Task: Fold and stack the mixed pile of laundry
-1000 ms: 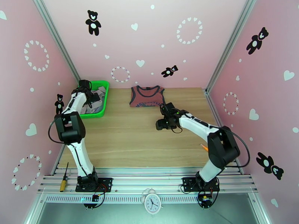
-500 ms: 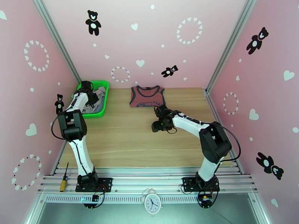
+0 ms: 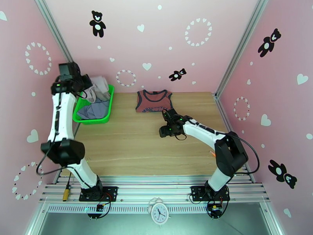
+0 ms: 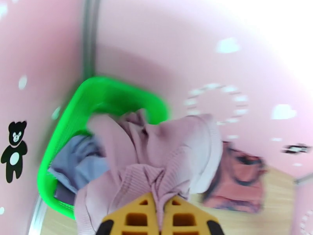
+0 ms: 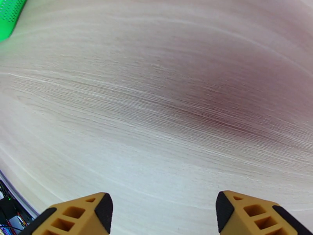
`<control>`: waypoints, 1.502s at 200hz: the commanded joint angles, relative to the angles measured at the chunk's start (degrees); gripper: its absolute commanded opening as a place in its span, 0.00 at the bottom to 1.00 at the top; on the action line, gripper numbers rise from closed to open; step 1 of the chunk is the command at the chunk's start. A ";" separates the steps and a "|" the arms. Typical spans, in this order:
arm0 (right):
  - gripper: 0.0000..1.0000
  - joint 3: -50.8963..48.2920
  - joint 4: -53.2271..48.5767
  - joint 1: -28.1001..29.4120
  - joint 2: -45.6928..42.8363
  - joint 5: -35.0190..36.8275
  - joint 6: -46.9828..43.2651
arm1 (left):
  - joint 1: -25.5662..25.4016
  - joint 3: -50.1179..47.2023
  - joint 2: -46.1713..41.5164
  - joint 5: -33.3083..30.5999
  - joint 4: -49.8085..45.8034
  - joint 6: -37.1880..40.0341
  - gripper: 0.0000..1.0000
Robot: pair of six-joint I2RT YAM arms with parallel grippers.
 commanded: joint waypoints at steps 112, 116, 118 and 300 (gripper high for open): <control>0.74 -17.46 1.69 -4.32 -26.31 2.47 -0.24 | -40.77 18.88 -0.15 4.23 -11.11 -13.77 0.00; 0.74 -17.96 1.71 -4.75 -27.15 2.30 -0.37 | -41.51 18.89 -0.01 4.01 -10.82 -14.05 0.00; 0.74 -18.12 1.59 -5.00 -27.50 2.19 -0.37 | -41.83 18.86 0.11 3.83 -10.79 -14.19 0.00; 0.75 -15.46 -8.08 -7.87 -43.59 -9.01 -10.19 | -50.46 15.97 -14.41 -26.96 -36.03 -9.83 0.00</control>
